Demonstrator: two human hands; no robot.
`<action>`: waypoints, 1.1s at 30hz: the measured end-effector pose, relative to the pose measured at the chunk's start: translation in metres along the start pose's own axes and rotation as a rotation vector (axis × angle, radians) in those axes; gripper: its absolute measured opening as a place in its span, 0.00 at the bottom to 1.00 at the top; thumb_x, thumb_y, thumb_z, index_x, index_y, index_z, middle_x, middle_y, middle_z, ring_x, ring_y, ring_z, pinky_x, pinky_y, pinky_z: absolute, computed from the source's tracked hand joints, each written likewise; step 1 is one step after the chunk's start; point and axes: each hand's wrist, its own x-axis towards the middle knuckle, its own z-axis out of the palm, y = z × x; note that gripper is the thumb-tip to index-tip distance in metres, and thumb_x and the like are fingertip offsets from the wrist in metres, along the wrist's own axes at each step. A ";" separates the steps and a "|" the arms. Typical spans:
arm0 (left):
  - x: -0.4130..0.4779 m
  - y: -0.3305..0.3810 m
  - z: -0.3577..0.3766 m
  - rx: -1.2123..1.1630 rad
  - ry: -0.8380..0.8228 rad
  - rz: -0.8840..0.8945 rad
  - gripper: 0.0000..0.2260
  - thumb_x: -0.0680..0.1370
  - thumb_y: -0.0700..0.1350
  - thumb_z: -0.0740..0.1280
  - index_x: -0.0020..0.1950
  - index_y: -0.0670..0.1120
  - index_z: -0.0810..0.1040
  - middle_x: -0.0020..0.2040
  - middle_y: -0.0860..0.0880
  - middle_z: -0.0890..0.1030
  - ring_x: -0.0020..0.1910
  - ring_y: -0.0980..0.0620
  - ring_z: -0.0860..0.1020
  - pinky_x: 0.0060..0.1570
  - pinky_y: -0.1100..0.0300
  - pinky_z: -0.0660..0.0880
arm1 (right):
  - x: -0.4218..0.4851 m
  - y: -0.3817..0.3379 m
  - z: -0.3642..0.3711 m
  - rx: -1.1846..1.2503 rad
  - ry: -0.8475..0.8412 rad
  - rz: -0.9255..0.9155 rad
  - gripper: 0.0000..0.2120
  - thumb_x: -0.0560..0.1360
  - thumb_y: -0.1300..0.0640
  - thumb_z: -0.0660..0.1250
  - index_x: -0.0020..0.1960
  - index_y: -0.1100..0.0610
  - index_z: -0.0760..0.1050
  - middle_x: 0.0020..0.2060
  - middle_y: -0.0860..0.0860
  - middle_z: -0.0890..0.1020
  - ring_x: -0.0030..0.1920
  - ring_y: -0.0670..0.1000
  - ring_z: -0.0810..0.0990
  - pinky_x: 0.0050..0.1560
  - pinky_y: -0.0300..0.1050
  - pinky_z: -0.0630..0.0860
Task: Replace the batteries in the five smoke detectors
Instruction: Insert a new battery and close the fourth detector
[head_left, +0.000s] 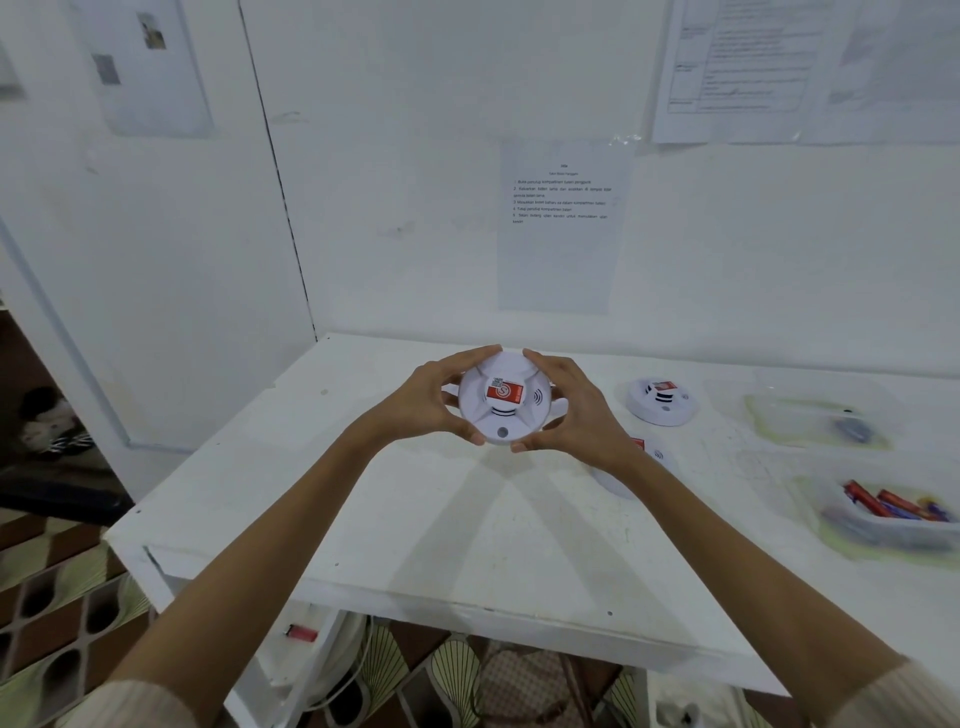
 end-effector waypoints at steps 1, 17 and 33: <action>0.000 0.000 0.000 -0.006 0.000 -0.003 0.42 0.62 0.32 0.78 0.71 0.51 0.64 0.63 0.56 0.72 0.54 0.65 0.74 0.44 0.73 0.74 | 0.000 0.001 0.000 -0.002 0.000 0.002 0.45 0.57 0.60 0.81 0.69 0.56 0.64 0.63 0.52 0.70 0.54 0.44 0.70 0.47 0.19 0.66; 0.013 -0.008 -0.001 -0.032 0.004 0.003 0.42 0.62 0.32 0.78 0.71 0.50 0.65 0.63 0.55 0.72 0.54 0.62 0.75 0.44 0.72 0.74 | 0.009 0.008 -0.003 0.002 0.002 -0.015 0.45 0.56 0.60 0.81 0.69 0.57 0.65 0.63 0.52 0.71 0.54 0.40 0.70 0.49 0.19 0.65; 0.012 -0.044 0.022 -0.140 -0.067 -0.179 0.42 0.62 0.31 0.78 0.72 0.48 0.66 0.67 0.53 0.68 0.59 0.52 0.74 0.49 0.68 0.77 | -0.004 0.035 0.021 0.189 -0.099 0.254 0.46 0.60 0.65 0.79 0.72 0.55 0.60 0.65 0.51 0.70 0.58 0.47 0.73 0.52 0.37 0.75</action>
